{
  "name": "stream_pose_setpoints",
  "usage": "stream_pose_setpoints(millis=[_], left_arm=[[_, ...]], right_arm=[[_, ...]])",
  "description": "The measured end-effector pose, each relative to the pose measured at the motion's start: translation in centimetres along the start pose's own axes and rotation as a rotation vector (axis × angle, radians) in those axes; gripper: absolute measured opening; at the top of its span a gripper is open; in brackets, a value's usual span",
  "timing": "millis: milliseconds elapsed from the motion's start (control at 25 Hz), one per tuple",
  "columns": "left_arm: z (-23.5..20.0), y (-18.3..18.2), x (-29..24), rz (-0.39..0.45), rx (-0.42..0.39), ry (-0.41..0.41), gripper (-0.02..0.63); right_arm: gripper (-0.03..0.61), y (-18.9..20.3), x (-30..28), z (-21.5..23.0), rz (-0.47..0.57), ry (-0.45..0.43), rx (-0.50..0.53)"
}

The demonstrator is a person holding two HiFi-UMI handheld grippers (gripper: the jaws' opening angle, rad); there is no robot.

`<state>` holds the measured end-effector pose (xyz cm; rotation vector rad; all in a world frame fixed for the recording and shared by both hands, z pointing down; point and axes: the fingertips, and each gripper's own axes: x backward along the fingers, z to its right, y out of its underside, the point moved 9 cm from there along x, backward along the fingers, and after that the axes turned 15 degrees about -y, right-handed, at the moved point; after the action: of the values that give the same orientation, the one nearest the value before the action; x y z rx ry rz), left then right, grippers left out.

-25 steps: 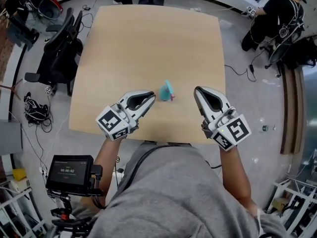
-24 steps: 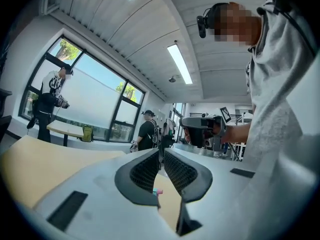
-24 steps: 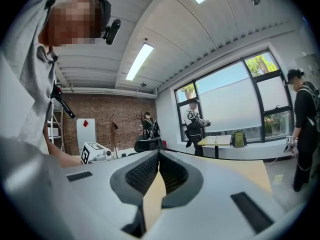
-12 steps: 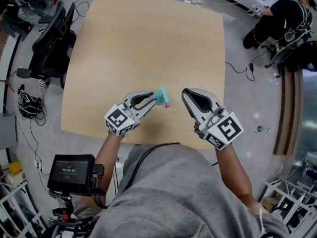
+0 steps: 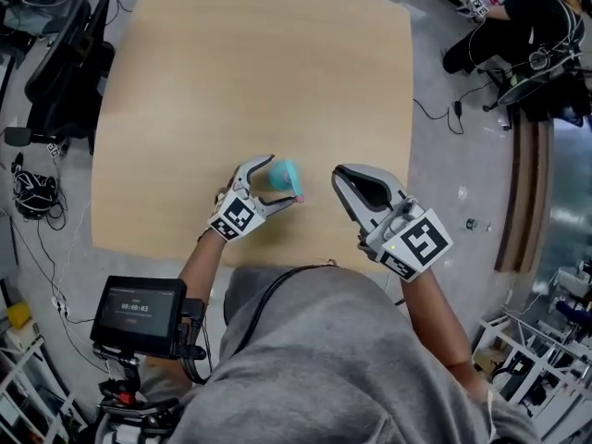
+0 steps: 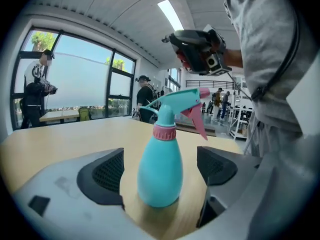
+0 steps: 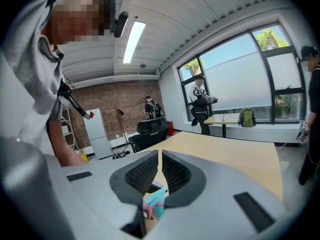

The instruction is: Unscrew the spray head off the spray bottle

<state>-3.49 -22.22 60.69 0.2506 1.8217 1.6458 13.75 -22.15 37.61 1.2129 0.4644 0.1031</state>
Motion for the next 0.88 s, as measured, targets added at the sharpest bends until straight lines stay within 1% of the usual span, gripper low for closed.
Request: stream_pose_setpoints(millis=[40,200,320,400,480,560,640,720,800,880], left_arm=[[0.4,0.2,-0.5,-0.007,-0.016,0.004,0.435],[1.7,-0.1,-2.3,-0.016,-0.1,0.003,0.436],[2.3,0.1,-3.6,-0.028,-0.117,-0.013,0.436],[2.4,0.4,-4.1,-0.043,-0.122,-0.017,0.436],[2.6,1.0,-4.5,-0.053,-0.121,-0.027,0.434],[2.9,1.4,-4.6,-0.063,-0.117,-0.046,0.423],[3.3,1.1,-4.8,-0.098,-0.13,-0.059,0.417],[3.8,0.6,-4.9,-0.16,-0.175,-0.061,0.414],[4.2,0.0,-4.8,-0.226,-0.227,-0.066,0.414],[4.5,-1.0,-4.6,-0.27,-0.263,-0.077,0.413]], right_arm=[[0.008,0.0,0.1,-0.1,-0.01,0.0,-0.004],[0.009,-0.2,0.2,-0.8,-0.047,-0.001,-0.026],[0.021,-0.2,-0.1,-1.0,-0.065,-0.015,-0.047],[0.057,0.0,-0.5,-1.1,-0.077,-0.034,-0.07],[0.113,0.5,-1.1,-1.3,-0.093,-0.059,-0.097],[0.15,1.0,-1.6,-1.5,-0.12,-0.076,-0.12],[0.184,1.4,-1.9,-1.4,-0.163,-0.061,-0.145],[0.23,2.1,-2.2,-0.9,-0.236,-0.013,-0.187],[0.249,3.1,-2.4,-0.2,-0.317,0.025,-0.255],[0.249,4.1,-2.5,0.5,-0.383,0.039,-0.325]])
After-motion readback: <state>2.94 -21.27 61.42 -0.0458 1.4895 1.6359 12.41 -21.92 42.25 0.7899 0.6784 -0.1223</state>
